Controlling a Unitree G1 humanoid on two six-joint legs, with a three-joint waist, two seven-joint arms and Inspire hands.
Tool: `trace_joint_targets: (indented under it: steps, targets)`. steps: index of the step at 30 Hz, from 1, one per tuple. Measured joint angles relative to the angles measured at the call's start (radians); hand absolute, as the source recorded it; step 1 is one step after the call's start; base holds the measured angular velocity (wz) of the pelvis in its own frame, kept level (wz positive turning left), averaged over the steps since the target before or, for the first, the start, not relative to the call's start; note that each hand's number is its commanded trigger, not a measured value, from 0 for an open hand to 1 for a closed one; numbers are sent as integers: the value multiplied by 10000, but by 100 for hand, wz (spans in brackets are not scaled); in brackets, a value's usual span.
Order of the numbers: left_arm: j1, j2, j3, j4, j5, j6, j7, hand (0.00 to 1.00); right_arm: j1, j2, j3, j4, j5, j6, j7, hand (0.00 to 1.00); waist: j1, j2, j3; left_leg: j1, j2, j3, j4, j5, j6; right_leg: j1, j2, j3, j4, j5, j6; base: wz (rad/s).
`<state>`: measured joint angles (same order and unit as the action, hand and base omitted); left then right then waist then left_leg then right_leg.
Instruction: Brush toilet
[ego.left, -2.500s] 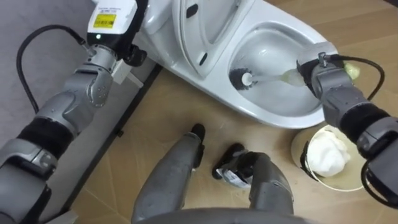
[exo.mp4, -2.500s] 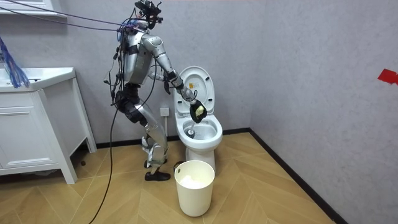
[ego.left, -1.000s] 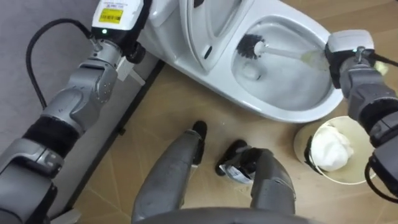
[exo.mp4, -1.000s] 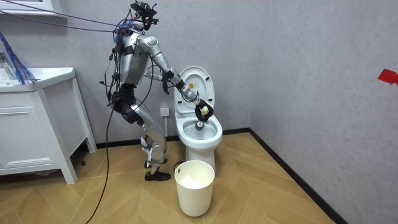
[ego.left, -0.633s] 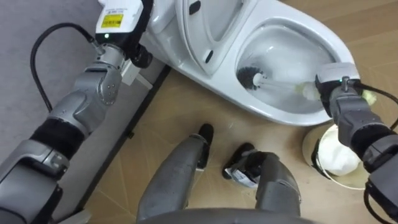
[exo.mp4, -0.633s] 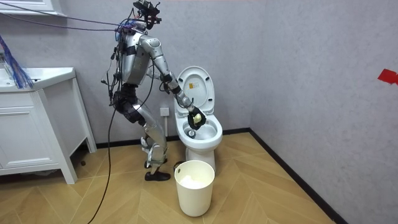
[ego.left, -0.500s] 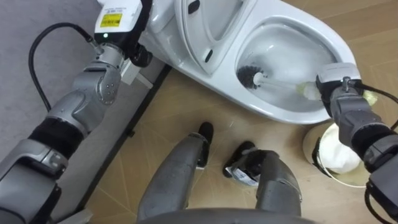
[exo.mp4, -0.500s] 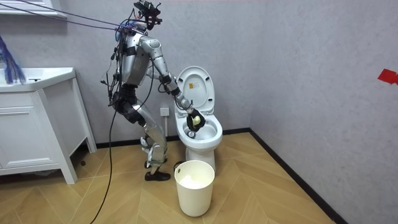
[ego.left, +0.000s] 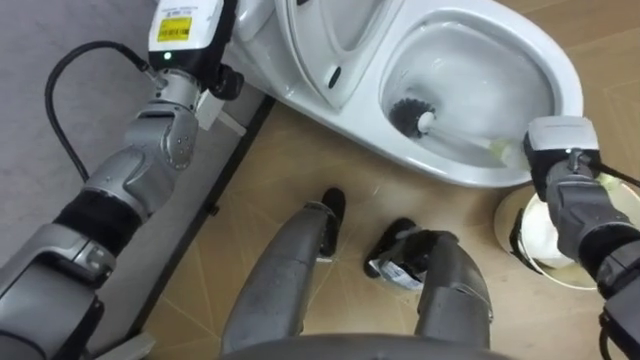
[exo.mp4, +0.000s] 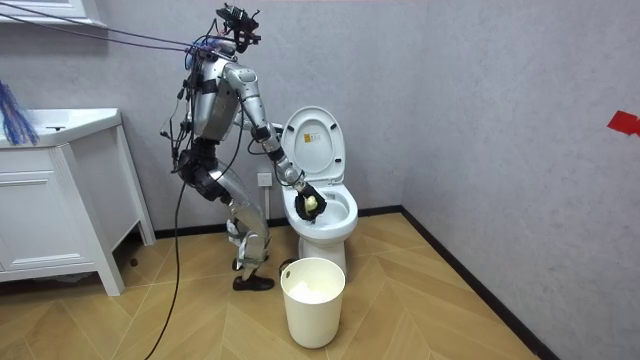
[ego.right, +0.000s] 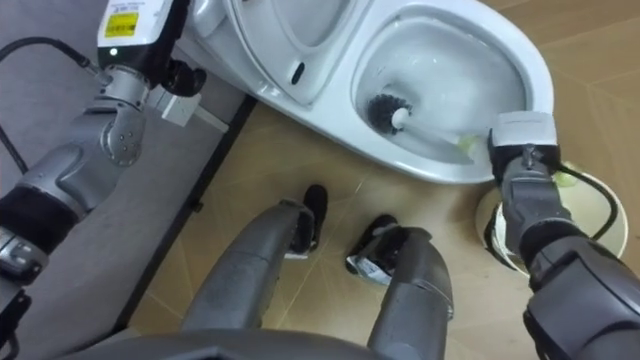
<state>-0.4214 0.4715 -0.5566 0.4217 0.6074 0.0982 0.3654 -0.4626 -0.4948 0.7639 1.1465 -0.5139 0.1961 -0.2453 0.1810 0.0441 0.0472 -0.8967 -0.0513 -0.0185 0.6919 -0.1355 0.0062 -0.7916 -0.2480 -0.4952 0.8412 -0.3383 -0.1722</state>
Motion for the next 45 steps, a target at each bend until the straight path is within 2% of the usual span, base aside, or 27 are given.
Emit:
trace_joint_targets:
  steps: [1,4,5,7,10,11,12,13,15,17,21,24,26,28,29,31,33,36,39,41,42,43,45]
  targets:
    - [1,4,-18,-73,20,47,-14,0,-63,17,8,73,367,-33,25,100,6,-48,31,0,-28,20,-1,0,0,-26,-56,19,69,-19,-21,3]
    - [-23,195,-31,-591,-21,148,-25,0,-804,60,-30,460,2945,-299,296,100,28,-357,231,-209,-188,198,12,0,3,-480,-275,323,480,-110,-70,7]
    - [-36,218,-31,-660,-21,148,-25,0,-948,62,-30,511,3404,-322,296,100,35,-382,245,-257,-201,209,12,0,3,-538,-301,328,509,-117,-74,7]
    - [-14,285,75,-904,316,226,-39,0,-1356,41,-494,634,4554,-286,302,100,-38,-541,324,-392,-306,192,73,1,2,-720,-398,404,728,-209,-56,15]
    - [10,463,243,-1124,754,267,-38,0,-1532,-27,-792,808,4771,-265,351,100,-94,-709,324,-608,-304,134,451,-13,21,-859,-419,417,1035,-380,-88,4]
    - [-2,568,265,-1239,827,270,-38,0,-1600,-73,-807,954,4806,-312,378,100,-106,-789,345,-698,-299,108,663,-116,27,-896,-423,418,1173,-443,-100,-3]
    - [38,595,303,-1283,932,270,-38,0,-1617,-121,-832,959,4800,-326,381,100,-110,-956,386,-736,-308,129,774,-142,32,-943,-464,451,1305,-493,-105,-5]
    - [13,600,424,-1310,1117,269,-44,0,-1676,-122,-845,958,4775,-357,389,100,-100,-1140,371,-793,-314,156,839,-161,37,-1042,-469,524,1374,-533,-70,-5]
    - [-22,608,469,-1307,1328,293,-64,0,-1728,-190,-845,990,4622,-495,390,100,-134,-1221,358,-865,-310,138,904,-172,36,-1077,-469,497,1375,-547,-11,0]
    - [-107,643,426,-1297,1359,293,-173,0,-1757,-288,-845,992,4261,-553,389,100,-162,-1216,356,-879,-315,150,969,-185,58,-1076,-492,488,1395,-516,22,-3]
    - [-245,698,293,-1168,1344,276,-364,0,-1804,-263,-845,978,3552,-555,389,100,-147,-1199,346,-844,-318,152,1087,-214,106,-1011,-495,494,1429,-466,58,-3]
    - [-318,628,224,-979,1348,234,-426,0,-1923,-243,-845,974,2983,-554,389,100,-51,-1144,321,-771,-316,156,1080,-216,110,-980,-465,526,1389,-428,65,-4]
    - [-318,562,233,-862,1346,254,-432,0,-1976,-193,-883,961,2229,-517,388,100,-15,-989,272,-745,-322,152,1083,-220,116,-943,-468,526,1387,-428,67,-2]
    - [-353,452,193,-738,1427,258,-493,0,-2147,-158,-884,962,1062,-484,388,100,45,-700,291,-742,-327,150,1072,-221,118,-955,-469,528,1376,-416,73,0]
    - [-361,414,187,-716,1429,260,-504,0,-2162,-142,-882,962,792,-449,392,100,79,-629,284,-748,-330,150,1069,-221,117,-969,-469,530,1372,-414,69,0]
    - [-410,163,178,-551,1416,270,-506,0,-2159,-191,-569,967,-314,-301,500,100,247,-383,281,-736,-335,169,1036,-221,117,-1000,-467,567,1372,-422,51,-4]
    - [-443,3,173,-430,1392,273,-507,0,-2141,-190,-206,968,-1028,-204,674,100,435,-252,283,-694,-326,188,1006,-222,115,-998,-451,594,1369,-440,11,-9]
    - [-444,-111,171,-314,1388,242,-501,0,-2118,-89,230,961,-1882,-21,919,100,644,-181,275,-674,-324,153,976,-316,4,-998,-423,590,1349,-451,-121,-7]
    - [-404,-235,169,-202,1263,232,-500,0,-1951,-21,284,928,-2232,57,948,100,654,-103,244,-567,-294,56,967,-366,-41,-833,-309,580,1286,-465,-210,4]
    - [-345,-274,170,-180,1119,233,-488,0,-1697,-51,285,768,-2305,96,893,100,603,-42,201,-528,-250,50,972,-445,-67,-747,-281,523,1229,-563,-108,8]
    - [-261,-274,173,-222,908,223,-443,0,-1495,-35,277,652,-2304,205,734,100,484,36,153,-522,-260,11,929,-478,-88,-701,-274,464,1151,-568,-98,11]
    - [-203,-281,178,-216,899,228,-418,0,-1307,-16,272,582,-2308,255,655,100,420,69,142,-490,-261,11,907,-484,-93,-660,-272,464,1136,-569,-96,13]
    - [51,-335,189,-188,806,241,-331,0,-644,68,184,393,-2305,339,221,100,282,162,79,-312,-250,24,894,-496,-75,-466,-259,469,1122,-604,-57,2]
